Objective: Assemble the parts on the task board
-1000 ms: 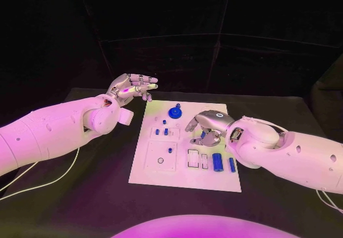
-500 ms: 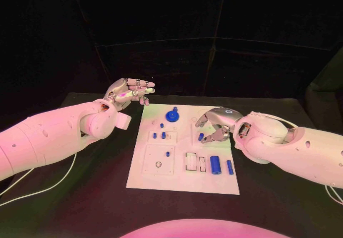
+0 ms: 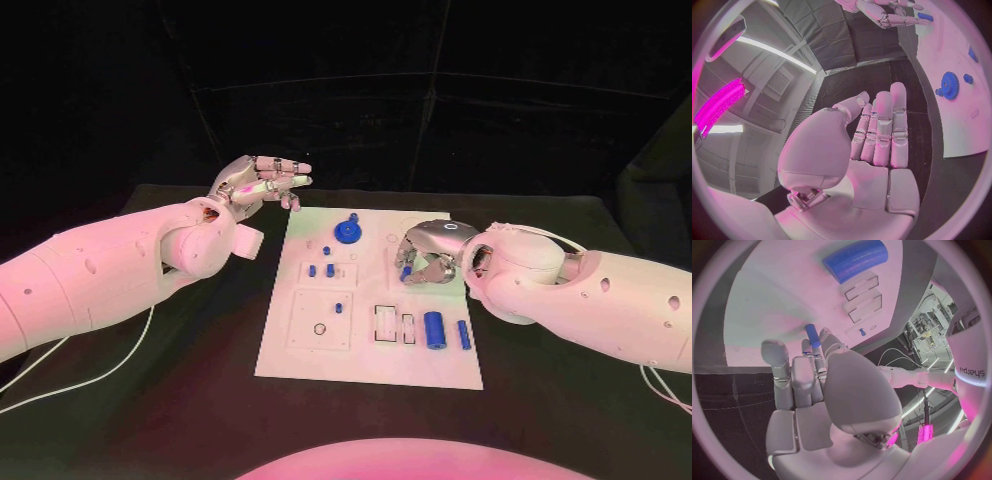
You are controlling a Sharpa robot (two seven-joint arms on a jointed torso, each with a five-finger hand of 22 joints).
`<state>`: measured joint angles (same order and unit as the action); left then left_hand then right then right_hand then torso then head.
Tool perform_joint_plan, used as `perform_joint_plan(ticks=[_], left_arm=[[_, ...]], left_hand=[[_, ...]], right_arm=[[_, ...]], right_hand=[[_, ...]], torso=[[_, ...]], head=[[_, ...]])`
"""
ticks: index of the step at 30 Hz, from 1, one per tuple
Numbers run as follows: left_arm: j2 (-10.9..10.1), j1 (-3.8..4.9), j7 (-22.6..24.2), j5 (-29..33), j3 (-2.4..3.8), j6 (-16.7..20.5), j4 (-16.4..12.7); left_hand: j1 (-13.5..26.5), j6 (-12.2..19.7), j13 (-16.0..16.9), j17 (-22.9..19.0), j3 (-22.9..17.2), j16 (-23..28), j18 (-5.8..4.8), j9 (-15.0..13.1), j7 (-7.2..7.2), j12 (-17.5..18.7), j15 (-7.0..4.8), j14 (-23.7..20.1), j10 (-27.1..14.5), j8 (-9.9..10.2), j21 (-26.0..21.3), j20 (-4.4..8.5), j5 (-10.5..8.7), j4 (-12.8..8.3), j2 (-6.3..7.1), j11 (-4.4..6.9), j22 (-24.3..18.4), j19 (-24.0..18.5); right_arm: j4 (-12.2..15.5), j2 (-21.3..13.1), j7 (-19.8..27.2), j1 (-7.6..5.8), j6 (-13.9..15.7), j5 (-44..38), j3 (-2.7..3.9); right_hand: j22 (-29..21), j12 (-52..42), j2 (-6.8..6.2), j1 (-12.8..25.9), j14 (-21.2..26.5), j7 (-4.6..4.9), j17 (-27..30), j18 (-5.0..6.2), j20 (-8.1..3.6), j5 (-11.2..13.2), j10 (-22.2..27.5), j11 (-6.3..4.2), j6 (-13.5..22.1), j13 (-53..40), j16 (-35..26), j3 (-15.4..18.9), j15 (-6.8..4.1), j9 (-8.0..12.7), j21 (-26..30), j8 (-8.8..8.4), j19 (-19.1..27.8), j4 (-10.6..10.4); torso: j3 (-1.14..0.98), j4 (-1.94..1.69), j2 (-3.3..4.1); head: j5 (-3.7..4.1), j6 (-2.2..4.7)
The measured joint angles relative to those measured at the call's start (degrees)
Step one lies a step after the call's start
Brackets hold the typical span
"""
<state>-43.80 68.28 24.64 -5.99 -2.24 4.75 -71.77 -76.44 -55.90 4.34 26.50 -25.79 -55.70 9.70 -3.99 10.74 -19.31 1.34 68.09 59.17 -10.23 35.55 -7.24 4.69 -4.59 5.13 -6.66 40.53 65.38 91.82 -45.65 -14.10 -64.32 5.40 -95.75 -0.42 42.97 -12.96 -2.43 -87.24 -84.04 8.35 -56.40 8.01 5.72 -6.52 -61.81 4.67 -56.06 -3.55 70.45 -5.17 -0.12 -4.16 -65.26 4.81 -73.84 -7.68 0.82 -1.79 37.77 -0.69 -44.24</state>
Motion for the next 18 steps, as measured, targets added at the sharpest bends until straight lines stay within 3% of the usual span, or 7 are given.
perform_joint_plan(ticks=[6, 18], left_arm=[[0.0, 0.0, 0.0, 0.0, 0.0, 0.0, 0.1], [0.1, -0.02, -0.1, 0.0, -0.01, -0.1, 0.1]], left_hand=[[0.0, 0.0, 0.0, 0.0, 0.0, 0.0, 0.0, 0.0, 0.0, 0.0, 0.0, 0.0, 0.0, 0.0, 0.0, 0.0, 0.0, 0.0, 0.0, 0.0, 0.0, 0.0], [0.0, 0.0, 0.0, 0.0, 0.0, 0.0, 0.0, 0.0, 0.0, 0.0, 0.0, 0.0, 0.0, 0.0, 0.0, 0.0, 0.0, 0.0, 0.0, 0.0, 0.0, 0.0]], right_arm=[[-0.5, 0.5, 0.0, -0.01, -1.1, -0.1, 0.0], [-1.1, 1.0, 0.0, -0.06, -1.2, -0.8, 0.03]], right_hand=[[1.4, 1.6, 1.03, -1.0, 0.1, -0.23, -1.2, 0.0, -0.4, 1.7, -3.6, -0.39, -3.0, 0.1, 0.8, -3.6, -0.32, -0.1, -0.8, 0.29, -0.4, 0.2], [3.2, 4.6, 0.17, -1.9, 0.0, 0.06, -1.7, 0.0, -0.6, 2.7, -6.3, -0.38, -4.9, 0.1, 1.8, -10.7, -0.41, 0.1, -2.1, 0.29, -1.0, 1.9]], torso=[[0.0, 0.01, 0.0], [-0.02, 0.06, 0.0]], head=[[-0.08, -0.15], [-0.09, -0.46]])
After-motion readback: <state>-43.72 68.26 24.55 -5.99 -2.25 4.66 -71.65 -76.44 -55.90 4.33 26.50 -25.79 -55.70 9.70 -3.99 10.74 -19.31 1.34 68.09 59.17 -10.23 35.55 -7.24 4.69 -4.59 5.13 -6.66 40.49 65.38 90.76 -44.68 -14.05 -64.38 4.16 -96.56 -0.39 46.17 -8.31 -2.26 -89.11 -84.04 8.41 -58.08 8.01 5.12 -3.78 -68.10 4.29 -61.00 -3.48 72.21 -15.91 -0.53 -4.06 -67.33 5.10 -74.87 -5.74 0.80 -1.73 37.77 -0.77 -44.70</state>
